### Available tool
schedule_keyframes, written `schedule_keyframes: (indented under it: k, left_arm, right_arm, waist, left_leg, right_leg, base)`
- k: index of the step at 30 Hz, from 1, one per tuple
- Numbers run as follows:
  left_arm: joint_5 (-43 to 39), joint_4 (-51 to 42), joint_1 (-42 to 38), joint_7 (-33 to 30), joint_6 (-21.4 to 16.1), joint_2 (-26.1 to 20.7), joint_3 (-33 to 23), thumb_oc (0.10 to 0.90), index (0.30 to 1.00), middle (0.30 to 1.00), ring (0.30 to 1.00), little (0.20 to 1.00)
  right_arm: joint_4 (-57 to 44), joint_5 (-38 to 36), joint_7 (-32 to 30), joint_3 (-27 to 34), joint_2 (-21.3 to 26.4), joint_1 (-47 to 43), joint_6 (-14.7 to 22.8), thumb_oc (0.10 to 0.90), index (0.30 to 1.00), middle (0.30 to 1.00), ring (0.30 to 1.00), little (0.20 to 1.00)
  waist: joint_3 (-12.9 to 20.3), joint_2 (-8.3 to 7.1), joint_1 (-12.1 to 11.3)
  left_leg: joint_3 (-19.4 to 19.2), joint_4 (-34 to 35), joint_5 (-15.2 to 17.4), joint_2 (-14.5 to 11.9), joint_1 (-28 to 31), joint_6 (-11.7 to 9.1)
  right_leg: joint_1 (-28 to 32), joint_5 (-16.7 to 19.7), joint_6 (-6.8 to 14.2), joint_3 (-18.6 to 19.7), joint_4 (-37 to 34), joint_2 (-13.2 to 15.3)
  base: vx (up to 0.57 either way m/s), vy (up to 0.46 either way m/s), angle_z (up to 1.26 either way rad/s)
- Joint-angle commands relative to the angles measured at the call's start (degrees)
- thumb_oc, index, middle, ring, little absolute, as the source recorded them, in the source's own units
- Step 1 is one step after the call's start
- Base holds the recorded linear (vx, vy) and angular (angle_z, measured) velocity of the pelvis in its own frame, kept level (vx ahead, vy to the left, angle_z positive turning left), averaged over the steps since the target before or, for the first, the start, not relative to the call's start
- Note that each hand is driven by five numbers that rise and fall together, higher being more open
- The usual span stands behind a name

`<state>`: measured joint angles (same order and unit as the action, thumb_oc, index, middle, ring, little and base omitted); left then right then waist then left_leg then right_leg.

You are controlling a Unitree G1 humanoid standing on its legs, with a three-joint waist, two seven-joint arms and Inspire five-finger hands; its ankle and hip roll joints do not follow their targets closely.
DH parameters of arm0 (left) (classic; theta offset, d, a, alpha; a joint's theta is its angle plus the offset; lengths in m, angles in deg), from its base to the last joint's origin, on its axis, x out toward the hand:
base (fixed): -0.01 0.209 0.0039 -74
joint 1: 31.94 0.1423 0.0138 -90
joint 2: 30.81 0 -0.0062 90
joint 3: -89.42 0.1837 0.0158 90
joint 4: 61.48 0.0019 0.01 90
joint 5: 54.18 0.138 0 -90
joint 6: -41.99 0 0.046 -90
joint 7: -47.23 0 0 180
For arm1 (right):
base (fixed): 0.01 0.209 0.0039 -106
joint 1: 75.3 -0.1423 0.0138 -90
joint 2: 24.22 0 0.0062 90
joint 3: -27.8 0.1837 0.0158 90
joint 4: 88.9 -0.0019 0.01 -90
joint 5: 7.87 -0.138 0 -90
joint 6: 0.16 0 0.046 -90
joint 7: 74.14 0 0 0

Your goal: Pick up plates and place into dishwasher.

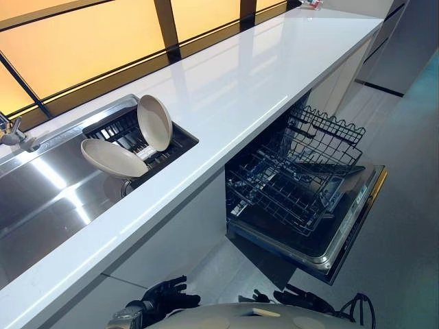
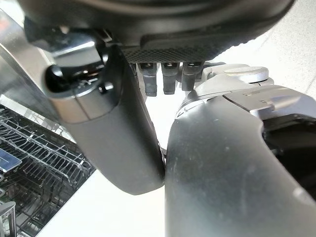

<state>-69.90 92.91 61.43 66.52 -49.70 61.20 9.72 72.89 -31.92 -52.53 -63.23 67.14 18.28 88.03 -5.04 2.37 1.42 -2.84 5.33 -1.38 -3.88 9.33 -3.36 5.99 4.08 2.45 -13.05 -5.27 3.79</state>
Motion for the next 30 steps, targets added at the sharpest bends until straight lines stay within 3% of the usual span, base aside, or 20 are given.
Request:
schedule_keyframes:
  k: [1,8,17,19,21,24,27,28,30]
  left_arm:
    - [1.07,2.47,-3.87,-0.47,-4.27,-0.01,-1.73,0.8,0.9,0.9,0.9,0.9]
    - [-8.66,0.74,-4.15,6.07,-0.18,0.41,-3.11,0.8,0.9,0.9,0.9,0.9]
    - [-29.07,-16.32,-5.41,29.75,11.76,1.95,-2.72,0.8,0.9,0.9,0.9,0.9]
    - [-28.71,-20.92,-6.02,35.17,11.64,2.06,-1.49,0.8,0.9,0.9,0.9,0.9]
    - [-26.43,-24.67,-6.42,39.39,7.33,1.36,0.81,0.8,0.9,0.9,0.9,0.9]
    - [-25.06,-33.89,-8.24,44.55,4.34,-0.27,4.89,0.8,0.9,0.9,0.9,0.9]
    - [-30.09,-48.18,-11.87,46.51,12.54,-1.47,6.04,0.8,0.9,0.9,0.9,0.9]
    - [-38.43,-54.64,-13.93,47.36,19.88,-1.26,5.98,0.8,0.9,0.9,0.9,0.9]
    - [-51.08,-61.64,-16.11,43.83,28.67,1.14,5.15,0.8,0.9,0.9,0.9,0.9]
  right_arm:
    - [3.25,0.65,1.92,-1.42,-1.05,-3.21,1.02,0.8,0.9,0.9,0.9,0.9]
    - [2.93,0.62,1.74,-1.65,-1.09,-3.45,0.75,0.8,0.9,0.9,0.9,0.9]
    - [1.21,1.27,2.04,-0.98,-0.68,-3.91,-1.07,0.8,0.9,0.9,0.9,0.9]
    - [1.6,1.19,2.45,-1.0,-0.59,-4.24,-0.83,0.8,0.9,0.9,0.9,0.9]
    - [1.73,1.37,2.76,-1.02,-0.49,-4.45,-0.66,0.8,0.9,0.9,0.9,0.9]
    - [1.82,1.62,3.04,-1.82,-0.24,-4.69,-0.36,0.8,0.9,0.9,0.9,0.9]
    - [2.39,1.92,3.23,-2.03,0.01,-4.63,0.27,0.8,0.9,0.9,0.9,0.9]
    - [2.77,1.74,3.15,-2.22,0.04,-4.6,0.58,0.8,0.9,0.9,0.9,0.9]
    - [3.61,1.97,3.33,-1.95,-0.27,-4.49,1.28,0.8,0.9,0.9,0.9,0.9]
  waist:
    - [-1.26,-1.02,0.14]
    - [-1.26,-0.96,0.1]
    - [-1.63,-1.22,-0.62]
    - [-1.78,-1.23,-0.74]
    - [-1.95,-1.13,-0.67]
    - [-2.23,-0.88,-0.2]
    - [-2.26,-0.5,0.26]
    - [-2.32,-0.35,0.52]
    - [-1.8,-0.37,0.87]
  left_leg:
    - [-2.51,-4.19,7.23,6.13,-1.37,4.76]
    - [-2.52,-4.0,7.1,6.05,-1.35,4.65]
    - [-2.31,-3.44,6.95,5.79,-1.6,4.55]
    - [-2.24,-3.1,6.88,5.68,-1.53,4.61]
    - [-2.31,-2.83,6.79,5.54,-1.47,4.63]
    - [-2.37,-2.2,6.55,5.35,-1.3,4.8]
    - [-2.44,-1.37,6.41,5.26,-0.9,4.94]
    - [-2.48,-1.05,6.5,5.26,-0.54,5.01]
    - [-2.71,-0.63,6.7,5.27,-0.4,5.06]
  right_leg:
    - [0.53,-9.91,0.4,2.42,6.26,-3.04]
    - [0.44,-9.82,0.45,2.53,6.24,-3.06]
    - [-0.21,-9.31,0.82,2.72,6.6,-3.01]
    - [-0.34,-9.28,0.86,2.87,6.71,-3.05]
    - [-0.57,-9.25,1.03,3.08,6.94,-3.05]
    - [-1.01,-9.19,1.28,3.87,7.18,-3.22]
    - [-1.05,-9.03,1.52,4.39,6.95,-3.31]
    - [-0.8,-8.98,1.62,4.59,6.72,-3.33]
    - [-0.85,-8.79,1.78,4.93,6.32,-3.37]
  base:
    - [0.0,0.0,0.0]
    - [0.0,0.0,0.0]
    - [0.0,0.0,0.0]
    - [0.0,0.0,0.0]
    - [0.0,0.0,0.0]
    - [0.0,0.0,0.0]
    - [0.0,0.0,0.0]
    - [0.0,0.0,0.0]
    - [0.05,-0.014,-0.03]
